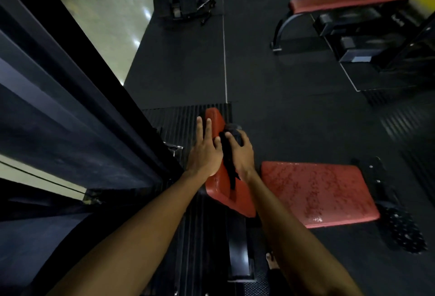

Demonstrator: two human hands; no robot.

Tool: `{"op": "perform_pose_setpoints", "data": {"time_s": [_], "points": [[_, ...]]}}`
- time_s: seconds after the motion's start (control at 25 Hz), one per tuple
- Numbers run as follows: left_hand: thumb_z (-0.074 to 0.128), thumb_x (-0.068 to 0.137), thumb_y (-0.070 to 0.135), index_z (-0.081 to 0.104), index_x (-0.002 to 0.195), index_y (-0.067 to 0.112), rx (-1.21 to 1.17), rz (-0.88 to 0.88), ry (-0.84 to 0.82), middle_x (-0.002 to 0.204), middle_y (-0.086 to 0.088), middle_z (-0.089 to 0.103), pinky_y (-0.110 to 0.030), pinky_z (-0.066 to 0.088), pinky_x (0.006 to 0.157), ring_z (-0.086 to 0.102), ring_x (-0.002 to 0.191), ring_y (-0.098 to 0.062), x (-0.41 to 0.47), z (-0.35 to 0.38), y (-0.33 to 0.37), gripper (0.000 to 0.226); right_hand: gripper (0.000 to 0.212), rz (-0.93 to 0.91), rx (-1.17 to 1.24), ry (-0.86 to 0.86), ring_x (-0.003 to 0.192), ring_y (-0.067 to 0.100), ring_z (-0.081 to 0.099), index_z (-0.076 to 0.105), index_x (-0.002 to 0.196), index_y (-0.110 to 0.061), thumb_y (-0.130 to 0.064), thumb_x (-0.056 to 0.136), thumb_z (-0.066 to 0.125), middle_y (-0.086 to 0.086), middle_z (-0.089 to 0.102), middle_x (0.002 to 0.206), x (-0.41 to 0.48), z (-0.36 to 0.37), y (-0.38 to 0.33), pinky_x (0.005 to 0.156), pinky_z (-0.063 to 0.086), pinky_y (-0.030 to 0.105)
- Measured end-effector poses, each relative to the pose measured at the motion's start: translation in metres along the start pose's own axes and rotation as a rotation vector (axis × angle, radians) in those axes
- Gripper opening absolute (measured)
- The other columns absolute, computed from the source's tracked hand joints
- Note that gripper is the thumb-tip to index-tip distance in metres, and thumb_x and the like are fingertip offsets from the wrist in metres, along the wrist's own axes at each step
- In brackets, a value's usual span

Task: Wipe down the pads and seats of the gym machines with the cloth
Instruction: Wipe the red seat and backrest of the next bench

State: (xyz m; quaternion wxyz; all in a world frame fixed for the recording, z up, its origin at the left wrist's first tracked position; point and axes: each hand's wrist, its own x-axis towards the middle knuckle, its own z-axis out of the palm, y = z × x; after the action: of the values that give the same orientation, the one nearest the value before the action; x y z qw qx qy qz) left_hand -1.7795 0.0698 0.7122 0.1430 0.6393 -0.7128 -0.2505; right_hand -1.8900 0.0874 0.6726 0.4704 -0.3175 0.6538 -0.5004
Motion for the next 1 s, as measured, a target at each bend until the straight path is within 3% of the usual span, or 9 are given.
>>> {"op": "perform_pose_setpoints", "data": {"time_s": [0.08,0.16,0.24,0.32,0.4,0.48,0.64,0.84,1.0], "points": [[0.028,0.107,0.041,0.004,0.159,0.039,-0.02,-0.055,0.006,0.167,-0.004,-0.015,-0.047,0.047,0.101,0.038,0.142,-0.036,-0.005,-0.002,0.002,0.058,0.029,-0.067,0.017,0.011,0.121,0.002,0.056,0.059,0.115,-0.054,-0.059,0.088,0.065,-0.018,0.061,0.13,-0.027,0.001,0.011,0.103,0.046,0.026],[0.025,0.107,0.046,0.005,0.157,0.048,-0.039,-0.106,0.007,0.163,-0.017,0.019,-0.052,0.041,0.107,0.04,0.139,-0.038,-0.009,-0.003,0.002,0.054,0.023,-0.103,0.028,0.019,0.121,-0.003,0.056,0.058,0.111,-0.057,-0.055,0.09,0.067,-0.025,0.061,0.125,-0.051,0.0,0.03,0.101,0.046,0.019],[0.021,0.105,0.052,0.003,0.154,0.054,-0.011,-0.096,0.01,0.141,-0.02,0.052,-0.051,0.038,0.105,0.049,0.128,-0.039,-0.017,-0.004,-0.003,0.053,0.034,-0.091,0.048,0.067,0.119,0.004,0.061,0.063,0.117,-0.05,-0.062,0.086,0.069,-0.017,0.066,0.125,-0.059,-0.007,0.052,0.102,0.05,0.028],[0.02,0.103,0.058,0.002,0.152,0.058,-0.024,-0.107,0.01,0.133,-0.02,0.059,-0.05,0.04,0.104,0.052,0.124,-0.04,-0.026,-0.005,-0.007,0.052,0.049,0.042,0.078,0.081,0.11,0.013,0.067,0.065,0.125,-0.032,-0.062,0.086,0.07,-0.001,0.069,0.126,-0.049,-0.012,0.058,0.096,0.055,0.035],[0.019,0.103,0.059,0.001,0.152,0.059,-0.041,-0.125,0.0,0.136,-0.018,0.058,-0.052,0.042,0.105,0.052,0.125,-0.04,-0.035,-0.005,-0.008,0.052,0.042,0.131,0.041,0.044,0.101,0.017,0.068,0.065,0.122,-0.024,-0.054,0.092,0.066,0.008,0.069,0.125,-0.044,-0.014,0.038,0.083,0.055,0.031],[0.021,0.105,0.053,0.003,0.156,0.051,-0.043,-0.129,-0.014,0.149,-0.017,0.046,-0.053,0.039,0.106,0.048,0.131,-0.039,-0.041,-0.004,-0.004,0.054,0.048,0.117,-0.033,0.036,0.113,0.024,0.064,0.062,0.13,-0.029,-0.058,0.092,0.062,0.005,0.065,0.132,-0.049,-0.011,0.014,0.091,0.051,0.036],[0.025,0.109,0.037,0.006,0.161,0.028,0.004,0.048,-0.014,0.169,0.001,-0.008,-0.049,0.03,0.116,0.016,0.153,-0.028,-0.057,-0.001,-0.012,0.056,0.053,-0.046,0.054,0.099,0.122,0.012,0.061,0.059,0.131,-0.039,-0.064,0.085,0.066,-0.009,0.066,0.132,-0.1,0.0,0.029,0.104,0.05,0.038],[0.026,0.109,0.031,0.009,0.16,0.013,-0.019,0.204,0.001,0.169,-0.001,-0.004,-0.036,0.002,0.126,-0.007,0.155,-0.022,-0.064,0.008,-0.029,0.057,0.07,0.071,0.168,0.292,0.127,0.018,0.058,0.056,0.142,-0.02,-0.06,0.086,0.069,0.001,0.062,0.138,-0.113,0.006,0.079,0.104,0.051,0.038],[0.027,0.11,0.029,0.011,0.159,0.008,0.047,0.233,0.023,0.168,-0.006,0.0,-0.033,-0.007,0.124,-0.01,0.155,-0.023,-0.065,0.008,-0.031,0.056,0.055,0.135,0.198,0.388,0.121,0.024,0.061,0.061,0.134,-0.023,-0.055,0.09,0.068,0.005,0.066,0.13,-0.104,0.011,0.057,0.097,0.051,0.035]]}}
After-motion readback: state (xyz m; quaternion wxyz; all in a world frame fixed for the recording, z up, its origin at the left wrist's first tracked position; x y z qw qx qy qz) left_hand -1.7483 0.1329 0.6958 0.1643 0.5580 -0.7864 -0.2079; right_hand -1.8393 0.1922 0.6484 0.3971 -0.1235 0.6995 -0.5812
